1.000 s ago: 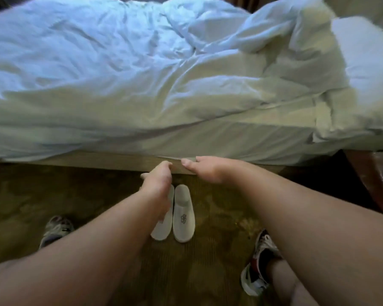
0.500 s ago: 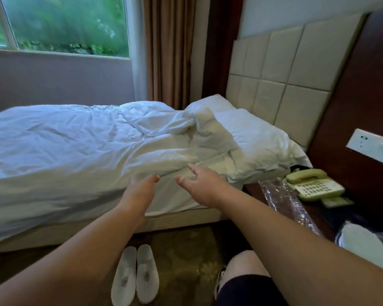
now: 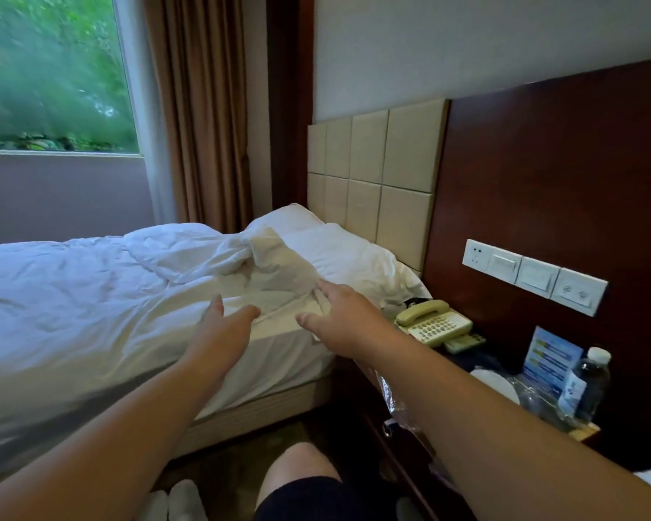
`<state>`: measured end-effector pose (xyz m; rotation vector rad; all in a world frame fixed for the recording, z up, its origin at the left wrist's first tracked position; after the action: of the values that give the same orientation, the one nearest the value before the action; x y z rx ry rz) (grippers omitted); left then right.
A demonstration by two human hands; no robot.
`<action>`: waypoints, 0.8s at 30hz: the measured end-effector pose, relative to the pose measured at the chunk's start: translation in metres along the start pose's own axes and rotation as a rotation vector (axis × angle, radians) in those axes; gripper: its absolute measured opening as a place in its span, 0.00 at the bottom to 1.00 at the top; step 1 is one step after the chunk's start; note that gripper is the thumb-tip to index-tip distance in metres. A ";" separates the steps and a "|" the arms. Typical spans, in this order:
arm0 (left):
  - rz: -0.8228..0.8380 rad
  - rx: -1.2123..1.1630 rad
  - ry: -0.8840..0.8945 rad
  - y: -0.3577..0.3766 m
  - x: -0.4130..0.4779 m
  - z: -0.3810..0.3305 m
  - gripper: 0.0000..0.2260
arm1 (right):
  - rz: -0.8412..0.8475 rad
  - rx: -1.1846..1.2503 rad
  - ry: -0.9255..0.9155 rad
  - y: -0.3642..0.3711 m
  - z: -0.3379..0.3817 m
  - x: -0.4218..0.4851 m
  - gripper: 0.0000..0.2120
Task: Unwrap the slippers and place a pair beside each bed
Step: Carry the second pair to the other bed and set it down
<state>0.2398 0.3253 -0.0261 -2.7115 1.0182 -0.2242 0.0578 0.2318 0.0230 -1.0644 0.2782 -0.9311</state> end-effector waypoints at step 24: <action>0.549 0.449 0.169 0.272 -0.054 0.030 0.40 | 0.050 -0.113 0.824 0.038 -0.335 -0.100 0.42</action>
<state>0.0356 0.1678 -0.1325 -1.9593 1.5008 -0.5105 -0.1862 0.1053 -0.1965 -0.7204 1.0404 -1.2873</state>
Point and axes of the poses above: each hand's wrist, its own x-axis towards the middle knuckle, its own y-axis out of the palm, z = x × y, the point moved 6 cm from there along x, towards the middle knuckle
